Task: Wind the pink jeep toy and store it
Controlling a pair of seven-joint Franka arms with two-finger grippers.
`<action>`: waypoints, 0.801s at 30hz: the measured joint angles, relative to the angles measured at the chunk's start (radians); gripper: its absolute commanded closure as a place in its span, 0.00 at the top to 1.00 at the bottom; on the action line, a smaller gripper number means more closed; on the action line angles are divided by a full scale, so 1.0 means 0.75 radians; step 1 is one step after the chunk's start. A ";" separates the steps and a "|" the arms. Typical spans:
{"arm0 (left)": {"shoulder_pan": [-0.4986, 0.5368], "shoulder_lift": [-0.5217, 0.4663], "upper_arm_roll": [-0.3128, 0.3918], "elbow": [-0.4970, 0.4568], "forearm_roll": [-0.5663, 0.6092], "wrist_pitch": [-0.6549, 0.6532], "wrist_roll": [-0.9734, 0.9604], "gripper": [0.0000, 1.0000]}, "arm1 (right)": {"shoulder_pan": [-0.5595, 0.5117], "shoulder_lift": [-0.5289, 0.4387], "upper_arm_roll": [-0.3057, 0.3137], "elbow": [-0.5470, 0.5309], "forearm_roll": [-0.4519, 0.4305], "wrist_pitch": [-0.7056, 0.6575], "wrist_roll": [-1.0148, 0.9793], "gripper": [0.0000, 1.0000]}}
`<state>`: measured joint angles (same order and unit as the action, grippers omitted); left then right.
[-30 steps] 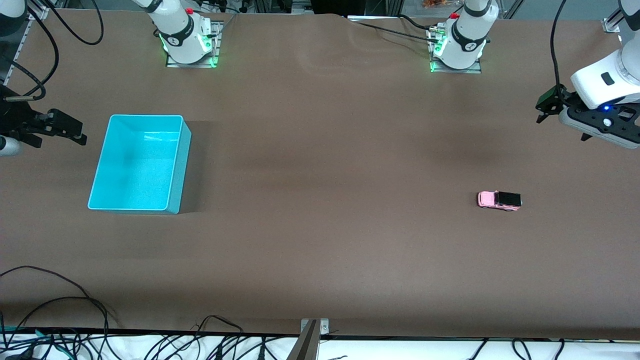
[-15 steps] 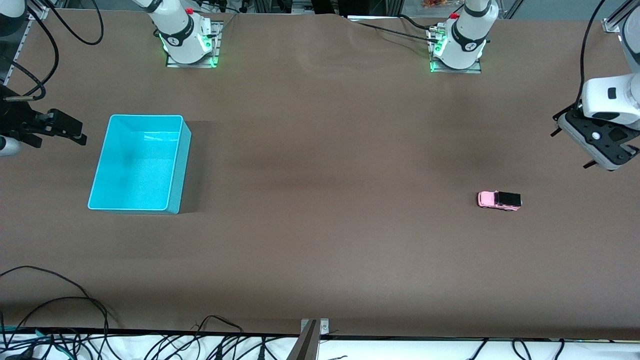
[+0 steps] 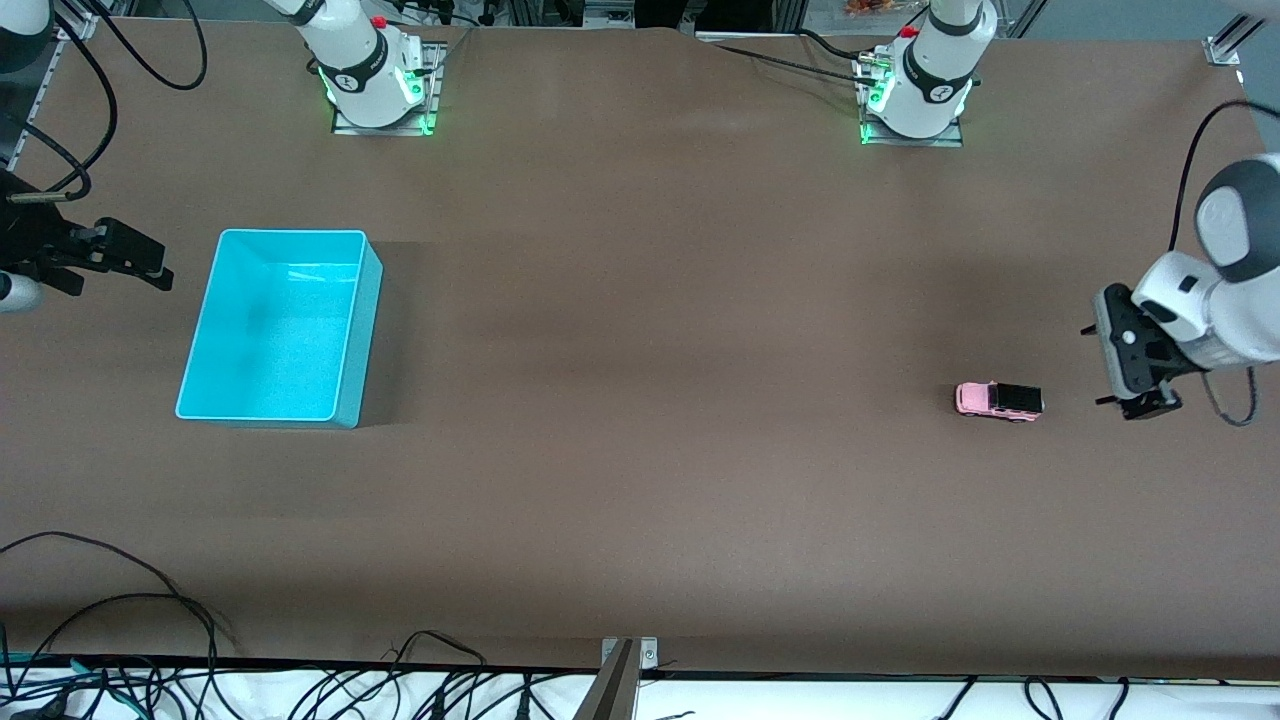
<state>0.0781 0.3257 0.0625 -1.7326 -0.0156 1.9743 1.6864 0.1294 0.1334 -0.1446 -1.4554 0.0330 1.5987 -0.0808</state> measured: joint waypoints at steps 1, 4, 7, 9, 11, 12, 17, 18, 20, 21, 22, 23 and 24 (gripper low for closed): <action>0.002 0.017 0.000 -0.007 0.000 0.027 0.021 1.00 | 0.000 0.000 0.000 0.000 0.000 0.000 0.000 1.00; 0.003 0.054 0.000 -0.043 0.000 0.114 0.057 1.00 | 0.000 0.000 0.000 0.000 0.000 0.000 0.000 1.00; 0.003 0.098 -0.002 -0.136 0.000 0.281 0.074 1.00 | 0.000 0.000 0.000 0.000 0.000 0.000 0.000 1.00; 0.003 0.103 -0.002 -0.154 0.000 0.310 0.075 1.00 | 0.000 0.000 0.000 0.000 0.000 0.000 0.000 1.00; 0.003 0.107 -0.001 -0.179 0.000 0.346 0.077 1.00 | 0.000 0.000 0.000 0.000 0.000 0.000 0.000 1.00; 0.003 0.109 -0.002 -0.194 0.000 0.366 0.078 1.00 | 0.000 0.000 0.000 0.000 0.000 0.000 0.000 1.00; 0.003 0.137 -0.002 -0.300 0.000 0.513 0.085 1.00 | -0.001 0.000 0.000 0.000 0.000 0.000 0.000 1.00; 0.003 0.144 -0.002 -0.315 0.000 0.532 0.085 1.00 | -0.001 0.000 0.000 0.000 0.000 0.000 0.000 1.00; 0.003 0.160 -0.002 -0.334 0.000 0.559 0.087 1.00 | -0.001 0.000 0.000 0.000 0.000 0.000 0.000 1.00; 0.003 0.169 -0.002 -0.341 0.000 0.570 0.087 1.00 | -0.001 0.000 0.000 0.000 0.000 0.000 0.000 1.00; 0.003 0.177 -0.002 -0.345 0.000 0.580 0.087 1.00 | -0.001 0.000 0.000 0.000 0.000 0.000 0.000 1.00; 0.003 0.183 -0.002 -0.349 0.000 0.590 0.088 1.00 | -0.001 0.000 0.000 0.000 0.000 0.000 0.000 1.00; 0.003 0.190 -0.002 -0.352 0.000 0.601 0.088 1.00 | -0.001 0.000 0.000 0.000 0.000 0.000 0.000 1.00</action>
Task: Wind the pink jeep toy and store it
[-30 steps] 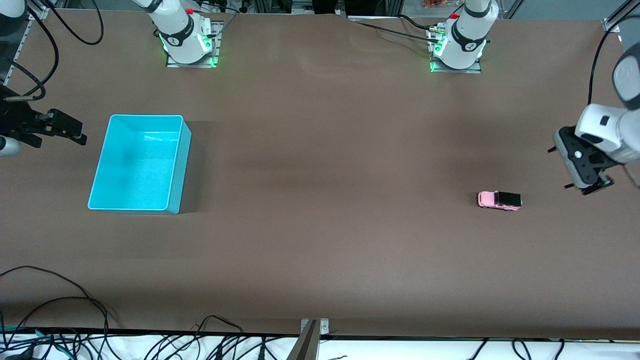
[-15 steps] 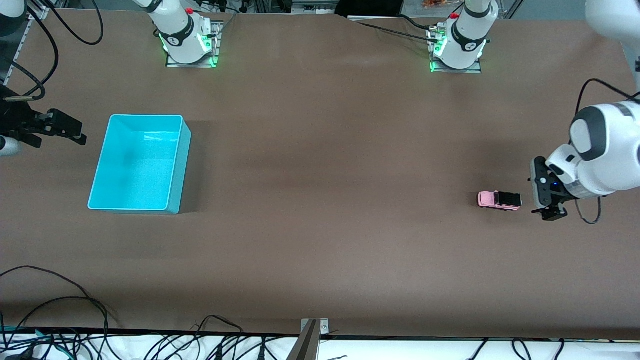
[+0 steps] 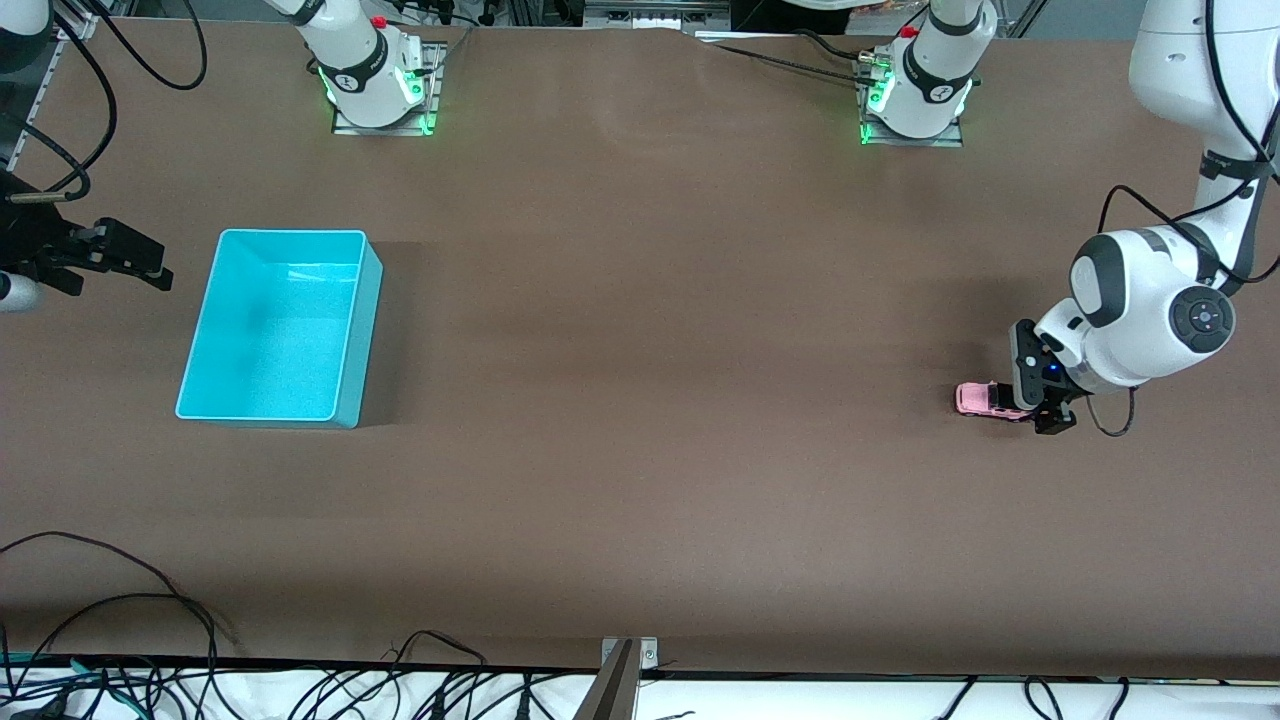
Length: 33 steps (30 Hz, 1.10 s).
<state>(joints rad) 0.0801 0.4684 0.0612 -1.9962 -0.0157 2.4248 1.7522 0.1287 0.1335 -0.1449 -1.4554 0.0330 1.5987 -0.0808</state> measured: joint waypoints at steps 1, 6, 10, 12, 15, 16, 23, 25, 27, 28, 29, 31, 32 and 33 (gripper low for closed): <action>0.000 0.007 0.000 -0.003 0.000 0.012 0.000 1.00 | 0.000 0.000 0.000 0.000 0.000 0.000 0.000 1.00; 0.000 0.036 -0.001 -0.022 0.000 0.084 0.001 1.00 | 0.000 0.000 0.000 0.000 0.000 0.000 0.000 1.00; 0.000 0.057 -0.001 -0.045 0.000 0.136 0.001 0.87 | -0.002 0.000 0.000 0.000 0.000 0.000 0.000 1.00; 0.000 0.065 -0.001 -0.053 0.000 0.150 0.002 0.60 | -0.003 0.000 0.000 0.000 0.000 0.000 0.000 1.00; 0.000 0.071 -0.001 -0.058 0.000 0.161 0.002 0.30 | -0.004 0.000 0.000 0.000 0.000 0.000 0.000 1.00; 0.000 0.071 -0.001 -0.058 0.000 0.164 0.003 0.24 | -0.004 0.000 0.000 0.000 0.000 0.000 0.000 1.00; 0.000 0.069 -0.002 -0.057 0.000 0.172 0.004 0.08 | -0.005 0.000 0.000 0.000 0.000 0.000 0.000 1.00; 0.000 0.069 -0.001 -0.057 0.000 0.172 0.004 0.05 | -0.005 0.000 0.000 0.000 0.000 0.000 0.000 1.00; 0.000 0.069 -0.001 -0.057 0.000 0.172 0.005 0.05 | -0.005 0.000 0.000 0.000 0.000 0.000 0.000 1.00; 0.000 0.069 -0.001 -0.057 0.000 0.172 0.005 0.04 | -0.005 0.000 0.000 0.000 0.000 0.000 0.000 1.00; 0.000 0.068 -0.001 -0.056 0.000 0.172 0.005 0.04 | -0.005 0.000 0.000 0.000 0.000 0.000 0.000 1.00; 0.000 0.068 -0.001 -0.055 0.000 0.172 0.005 0.04 | -0.005 0.000 0.000 0.000 0.000 0.000 0.000 1.00; 0.000 0.067 -0.001 -0.055 0.000 0.172 0.005 0.04 | -0.005 0.000 0.000 0.000 0.000 0.000 0.000 1.00; 0.000 0.067 0.000 -0.054 0.000 0.172 0.005 0.04 | -0.005 0.000 0.000 0.000 0.000 0.000 0.000 1.00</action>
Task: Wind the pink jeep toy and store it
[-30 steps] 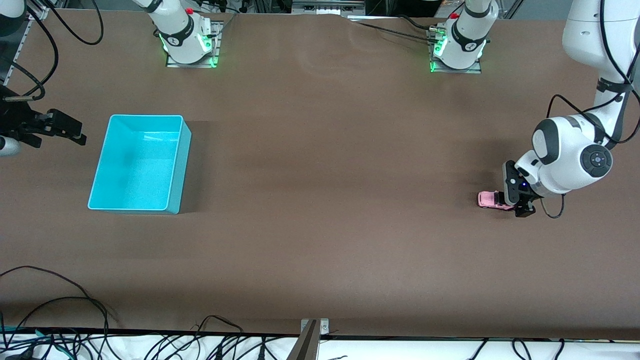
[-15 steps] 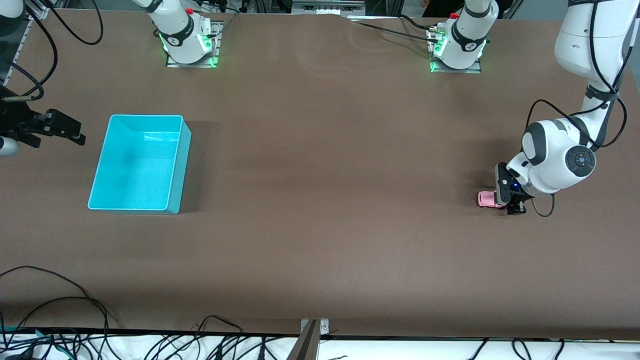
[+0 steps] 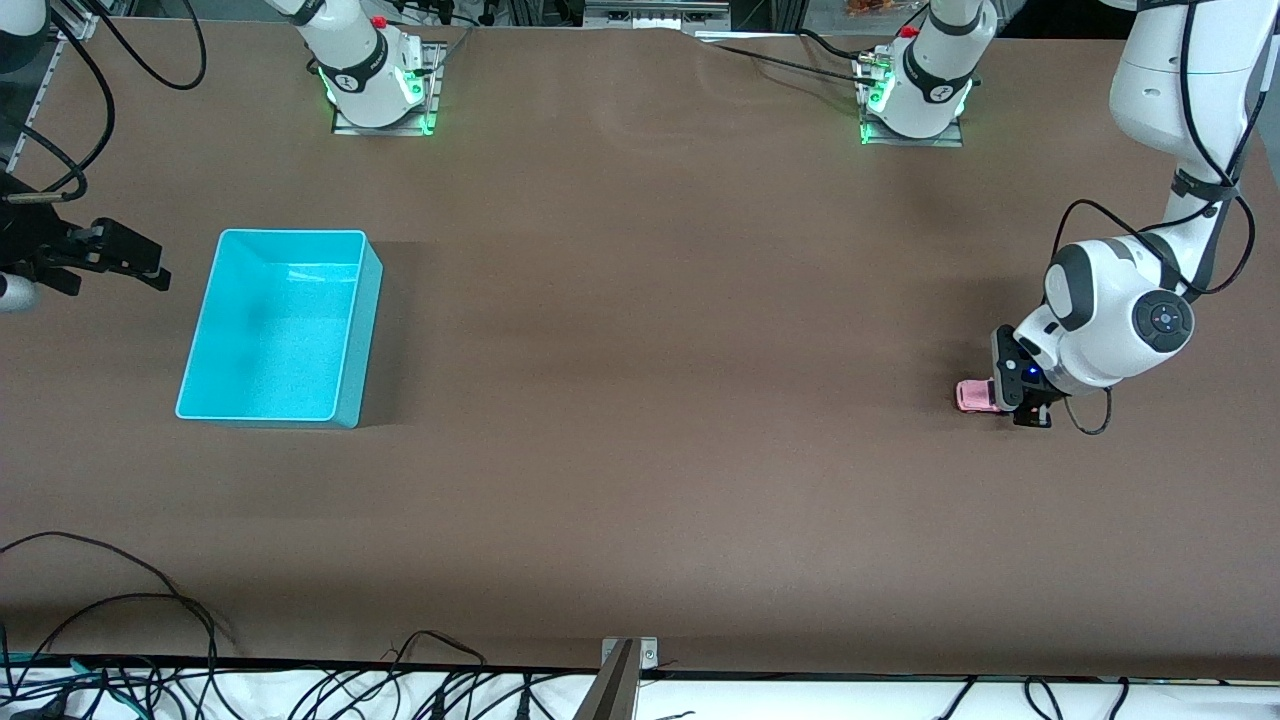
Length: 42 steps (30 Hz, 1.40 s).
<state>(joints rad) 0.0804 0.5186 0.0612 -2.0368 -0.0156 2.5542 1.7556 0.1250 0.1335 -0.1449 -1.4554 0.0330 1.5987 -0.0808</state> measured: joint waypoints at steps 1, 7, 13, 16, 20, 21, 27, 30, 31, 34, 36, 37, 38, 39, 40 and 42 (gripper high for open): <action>0.001 0.000 0.001 0.000 0.000 0.000 0.000 0.03 | 0.000 0.000 0.000 0.000 0.000 0.000 0.000 1.00; 0.009 0.000 0.001 0.000 0.000 0.000 0.000 0.00 | 0.000 0.000 0.000 0.000 0.000 0.000 0.000 1.00; 0.026 0.003 0.004 -0.002 0.000 -0.001 0.005 0.00 | 0.000 0.000 0.000 0.000 0.000 0.000 0.000 1.00; 0.052 0.003 0.007 -0.002 0.000 -0.001 0.041 0.00 | 0.000 0.000 0.000 0.000 0.000 0.000 0.000 1.00; 0.132 0.012 0.008 0.012 0.000 -0.001 0.143 0.00 | 0.000 0.000 0.000 0.000 0.000 0.000 0.000 1.00; 0.150 0.016 0.008 0.018 0.000 -0.001 0.167 0.00 | 0.000 0.000 0.000 0.000 0.000 0.000 0.000 1.00; 0.243 0.041 0.006 0.059 0.000 -0.001 0.253 0.00 | -0.001 0.000 0.000 0.000 0.000 0.000 0.000 1.00; 0.282 0.052 0.005 0.076 0.000 0.000 0.288 0.00 | -0.001 0.000 0.000 0.000 0.000 0.000 0.000 1.00; 0.294 0.056 0.005 0.082 0.000 0.000 0.300 0.00 | -0.001 0.000 0.000 0.000 0.000 0.000 0.000 1.00; 0.325 0.064 0.004 0.096 0.000 0.000 0.318 0.00 | -0.001 0.000 0.000 0.000 0.000 0.000 0.000 1.00; 0.344 0.068 0.002 0.104 0.000 0.000 0.323 0.00 | -0.001 0.000 0.000 0.000 0.000 0.000 0.000 1.00; 0.353 0.070 0.002 0.107 0.000 0.000 0.326 0.00 | -0.001 0.000 0.000 0.000 0.000 0.000 0.000 1.00; 0.362 0.071 0.002 0.109 0.000 0.000 0.331 0.00 | -0.001 0.000 0.000 0.000 0.000 0.000 0.000 1.00; 0.370 0.073 0.002 0.112 0.000 0.000 0.337 0.00 | -0.001 0.000 0.000 0.000 0.000 0.000 0.000 1.00; 0.378 0.074 0.001 0.115 0.000 0.000 0.343 0.00 | -0.001 0.000 0.000 0.000 0.000 0.000 0.000 1.00; 0.390 0.078 0.001 0.120 0.000 -0.001 0.354 0.00 | -0.001 0.000 0.000 0.000 0.000 0.000 0.000 1.00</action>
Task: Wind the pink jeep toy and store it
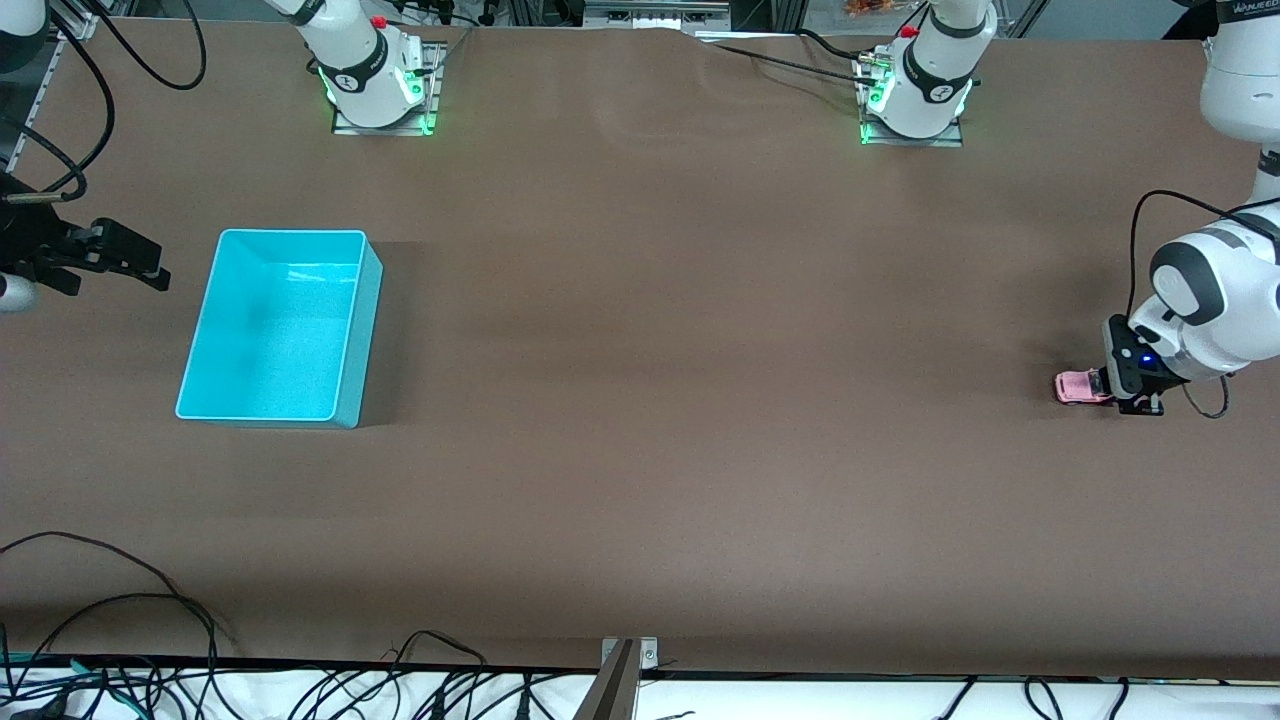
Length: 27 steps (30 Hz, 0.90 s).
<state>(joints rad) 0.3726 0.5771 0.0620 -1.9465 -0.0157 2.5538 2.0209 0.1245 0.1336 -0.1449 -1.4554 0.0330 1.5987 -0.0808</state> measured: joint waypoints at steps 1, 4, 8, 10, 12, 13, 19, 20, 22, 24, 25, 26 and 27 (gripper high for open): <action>0.004 0.002 0.000 0.004 0.000 0.000 0.006 0.00 | 0.000 0.000 0.000 0.000 0.000 0.000 0.000 1.00; 0.013 0.008 0.000 0.014 0.000 -0.004 0.023 0.00 | 0.000 0.000 0.000 0.000 0.000 0.000 0.000 1.00; 0.027 0.017 0.000 0.028 0.000 -0.006 0.046 0.03 | 0.000 0.000 0.000 0.000 0.000 0.000 0.000 1.00; 0.032 0.020 0.000 0.035 0.000 -0.008 0.056 0.07 | 0.000 0.000 0.000 0.000 0.000 0.000 0.000 1.00; 0.035 0.023 0.000 0.042 0.000 -0.015 0.062 0.10 | 0.000 0.000 0.000 0.000 0.000 0.000 0.000 1.00; 0.035 0.025 0.000 0.046 0.000 -0.020 0.063 0.11 | 0.000 0.000 0.000 0.000 0.000 0.000 0.000 1.00; 0.035 0.035 0.000 0.071 0.000 -0.056 0.066 1.00 | 0.000 0.000 0.000 0.000 0.000 0.000 0.000 1.00; 0.035 0.037 0.000 0.076 0.000 -0.064 0.066 1.00 | 0.000 0.000 0.000 0.000 0.000 0.000 0.000 1.00; 0.036 0.043 -0.001 0.095 0.000 -0.097 0.068 1.00 | 0.000 0.000 0.000 0.000 0.000 0.000 0.000 1.00; 0.035 0.048 -0.004 0.127 0.000 -0.151 0.070 1.00 | 0.000 0.000 0.000 0.000 0.000 0.000 0.000 1.00; 0.035 0.050 -0.005 0.154 0.000 -0.192 0.070 1.00 | 0.000 0.000 0.000 0.000 0.000 0.000 0.000 1.00; 0.035 0.051 -0.007 0.184 0.000 -0.240 0.070 1.00 | 0.000 0.000 0.000 0.000 0.000 0.000 0.000 1.00; 0.035 0.050 -0.009 0.215 -0.001 -0.287 0.069 1.00 | 0.000 0.000 0.000 0.000 0.000 0.000 0.000 1.00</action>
<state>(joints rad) 0.3989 0.6148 0.0549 -1.7856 -0.0164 2.3385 2.0724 0.1244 0.1336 -0.1449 -1.4554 0.0330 1.5987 -0.0808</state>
